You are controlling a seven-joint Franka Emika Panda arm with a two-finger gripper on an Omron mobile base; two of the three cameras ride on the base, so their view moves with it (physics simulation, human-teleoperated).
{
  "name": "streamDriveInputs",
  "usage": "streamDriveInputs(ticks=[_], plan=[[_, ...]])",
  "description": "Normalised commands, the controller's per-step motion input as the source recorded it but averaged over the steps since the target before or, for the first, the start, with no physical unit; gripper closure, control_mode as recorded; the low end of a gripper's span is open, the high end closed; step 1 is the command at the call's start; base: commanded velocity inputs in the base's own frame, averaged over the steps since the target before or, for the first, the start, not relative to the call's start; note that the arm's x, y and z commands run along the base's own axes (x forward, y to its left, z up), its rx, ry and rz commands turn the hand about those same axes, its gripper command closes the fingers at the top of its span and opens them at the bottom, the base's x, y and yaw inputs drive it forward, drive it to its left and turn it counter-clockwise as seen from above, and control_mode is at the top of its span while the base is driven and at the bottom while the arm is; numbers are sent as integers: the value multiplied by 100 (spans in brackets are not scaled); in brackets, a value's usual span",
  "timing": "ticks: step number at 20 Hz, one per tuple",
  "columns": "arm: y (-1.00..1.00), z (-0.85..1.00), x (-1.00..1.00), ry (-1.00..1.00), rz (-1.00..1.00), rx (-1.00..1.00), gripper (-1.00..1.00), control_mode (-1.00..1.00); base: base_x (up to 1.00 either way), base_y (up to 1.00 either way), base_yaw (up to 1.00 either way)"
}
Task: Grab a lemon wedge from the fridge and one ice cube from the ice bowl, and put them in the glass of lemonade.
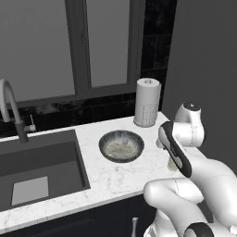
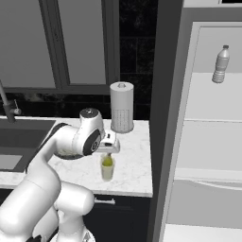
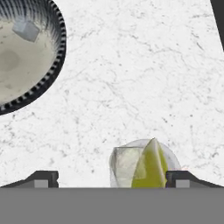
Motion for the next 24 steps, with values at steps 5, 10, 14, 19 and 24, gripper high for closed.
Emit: streamDriveInputs(ticks=[5, 10, 14, 19, 24], plan=[[85, -15, 1, -14, 0, -4, -100, -100, 0, 0, 0], [17, 3, -31, -23, -2, 0, -100, -100, 0, 0, 0], [0, 14, -33, -17, -1, 4, -100, -100, 0, 0, 0], [-5, 11, -20, -8, 0, 5, -100, -100, 0, 0, 0], [-7, 14, -18, -7, 0, 6, -100, -100, 0, 0, 0]])
